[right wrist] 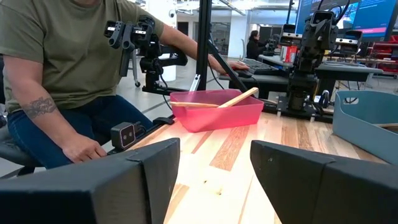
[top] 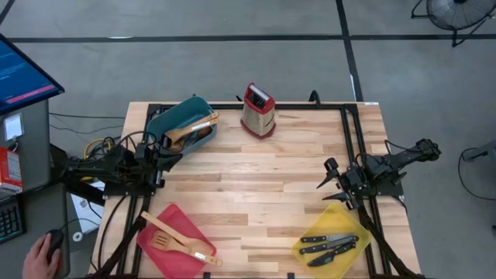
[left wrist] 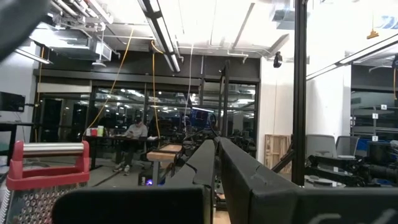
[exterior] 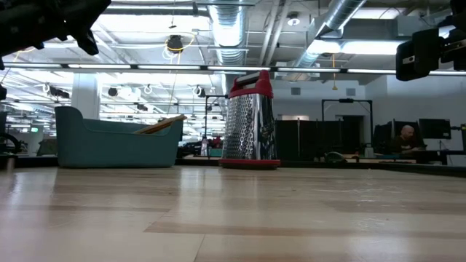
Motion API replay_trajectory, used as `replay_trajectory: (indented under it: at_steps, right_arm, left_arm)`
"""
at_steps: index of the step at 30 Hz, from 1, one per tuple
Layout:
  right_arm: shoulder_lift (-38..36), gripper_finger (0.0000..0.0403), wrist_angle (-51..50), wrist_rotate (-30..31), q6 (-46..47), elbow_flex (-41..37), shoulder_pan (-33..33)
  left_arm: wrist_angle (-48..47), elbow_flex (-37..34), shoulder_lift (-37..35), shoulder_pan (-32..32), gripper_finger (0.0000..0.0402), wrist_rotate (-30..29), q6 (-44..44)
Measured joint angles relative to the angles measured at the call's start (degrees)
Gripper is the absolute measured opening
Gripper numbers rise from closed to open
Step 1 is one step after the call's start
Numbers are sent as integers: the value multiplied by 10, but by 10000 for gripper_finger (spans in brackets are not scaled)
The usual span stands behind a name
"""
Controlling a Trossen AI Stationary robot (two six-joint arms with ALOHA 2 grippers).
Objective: Pick & Place Kitchen Items
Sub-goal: Return to Home Position
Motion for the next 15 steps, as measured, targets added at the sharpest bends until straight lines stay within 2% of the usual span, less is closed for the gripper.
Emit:
replay_trajectory:
  at_steps: [15]
  right_arm:
    - [0,208,0,0,0,0,0]
  left_arm:
    - [0,0,0,0,8,0,0]
